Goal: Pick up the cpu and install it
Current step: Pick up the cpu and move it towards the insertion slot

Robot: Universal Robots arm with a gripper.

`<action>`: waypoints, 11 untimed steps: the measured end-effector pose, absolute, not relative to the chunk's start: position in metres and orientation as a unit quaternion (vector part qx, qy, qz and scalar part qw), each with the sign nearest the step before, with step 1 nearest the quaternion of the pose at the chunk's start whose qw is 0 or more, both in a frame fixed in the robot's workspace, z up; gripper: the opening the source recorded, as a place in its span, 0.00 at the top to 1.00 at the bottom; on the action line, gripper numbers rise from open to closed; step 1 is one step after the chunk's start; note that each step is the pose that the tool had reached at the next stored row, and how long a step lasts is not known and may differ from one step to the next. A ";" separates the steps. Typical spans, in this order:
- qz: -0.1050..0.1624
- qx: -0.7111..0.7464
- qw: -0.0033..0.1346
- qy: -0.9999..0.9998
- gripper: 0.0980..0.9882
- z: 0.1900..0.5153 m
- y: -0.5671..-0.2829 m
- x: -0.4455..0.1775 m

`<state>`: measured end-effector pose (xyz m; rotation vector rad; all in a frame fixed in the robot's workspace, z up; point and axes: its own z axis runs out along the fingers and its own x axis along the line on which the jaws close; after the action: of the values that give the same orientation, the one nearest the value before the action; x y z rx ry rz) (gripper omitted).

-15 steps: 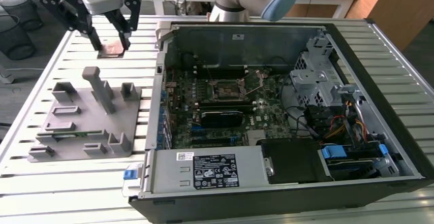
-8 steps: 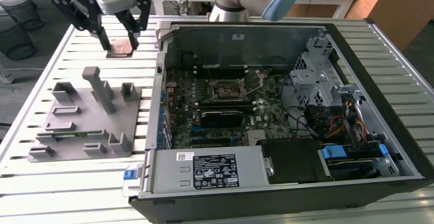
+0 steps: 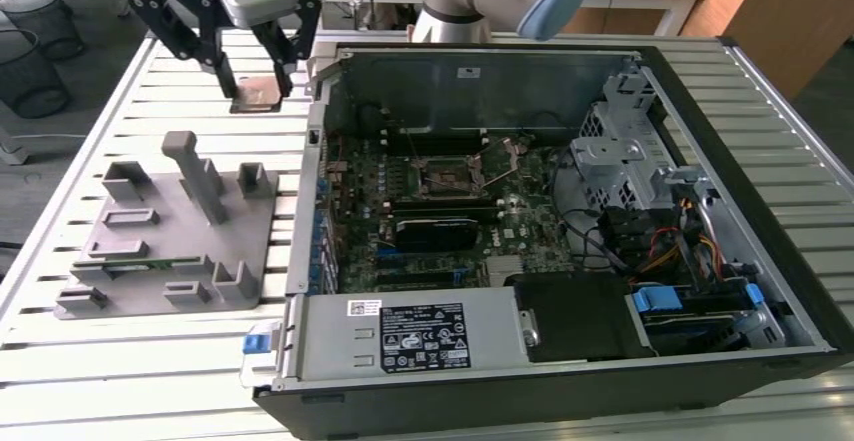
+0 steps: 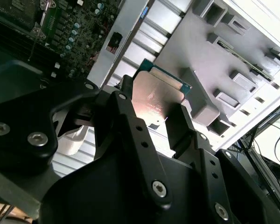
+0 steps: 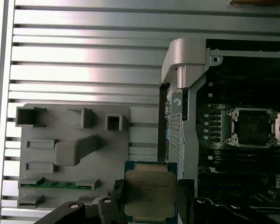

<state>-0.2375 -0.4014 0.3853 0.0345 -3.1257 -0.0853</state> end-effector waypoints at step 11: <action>-0.027 0.011 0.007 -1.000 0.52 0.385 -0.401 -0.207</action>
<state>-0.2073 -0.4008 0.3854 0.0355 -3.1257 -0.0853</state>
